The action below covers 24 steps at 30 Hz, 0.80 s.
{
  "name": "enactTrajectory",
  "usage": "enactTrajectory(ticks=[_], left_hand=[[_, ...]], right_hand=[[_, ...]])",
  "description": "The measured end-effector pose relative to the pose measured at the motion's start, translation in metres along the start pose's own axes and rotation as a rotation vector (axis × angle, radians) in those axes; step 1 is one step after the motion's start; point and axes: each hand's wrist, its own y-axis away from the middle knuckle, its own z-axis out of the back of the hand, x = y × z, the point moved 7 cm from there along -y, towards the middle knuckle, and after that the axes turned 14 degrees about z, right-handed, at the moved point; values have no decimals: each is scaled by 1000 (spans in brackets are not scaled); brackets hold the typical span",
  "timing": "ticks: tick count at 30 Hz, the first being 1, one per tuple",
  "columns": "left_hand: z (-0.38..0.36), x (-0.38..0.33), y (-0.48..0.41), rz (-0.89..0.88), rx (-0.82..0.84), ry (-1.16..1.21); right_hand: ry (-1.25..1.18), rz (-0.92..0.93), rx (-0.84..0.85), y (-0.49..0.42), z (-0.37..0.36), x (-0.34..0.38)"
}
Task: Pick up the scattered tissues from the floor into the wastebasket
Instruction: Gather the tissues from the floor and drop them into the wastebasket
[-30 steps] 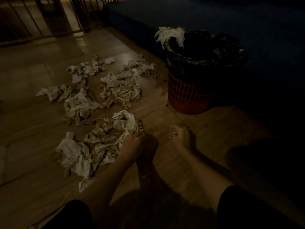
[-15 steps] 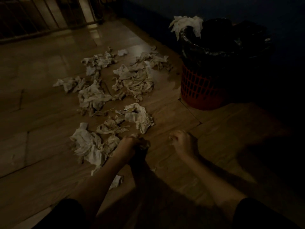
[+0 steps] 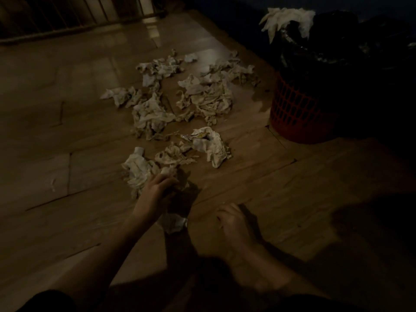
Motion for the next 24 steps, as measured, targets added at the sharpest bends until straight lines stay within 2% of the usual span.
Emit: enactTrajectory(ticks=[2, 5, 7, 9, 11, 15, 19, 21, 24], left_hand=[[2, 23, 16, 54, -19, 3], [13, 51, 30, 169, -65, 8], [17, 65, 32, 220, -65, 46], [16, 76, 30, 282, -50, 64], [14, 78, 25, 298, -51, 67], [12, 69, 11, 268, -48, 84], [2, 40, -3, 158, 46, 57], [-13, 25, -9, 125, 194, -51], [-38, 13, -13, 114, 402, -291]], right_hand=[[-73, -18, -97, -22, 5, 7], [-169, 74, -188, -52, 0, 45], [-196, 112, -113, -67, -24, 71], [-173, 124, 64, -70, -63, 89], [-100, 215, 167, -59, -93, 102], [-106, 281, 139, -44, -96, 105], [-163, 105, -44, -45, -58, 73], [-123, 2, -150, -39, -30, 48], [-32, -143, -196, -26, -1, 9]])
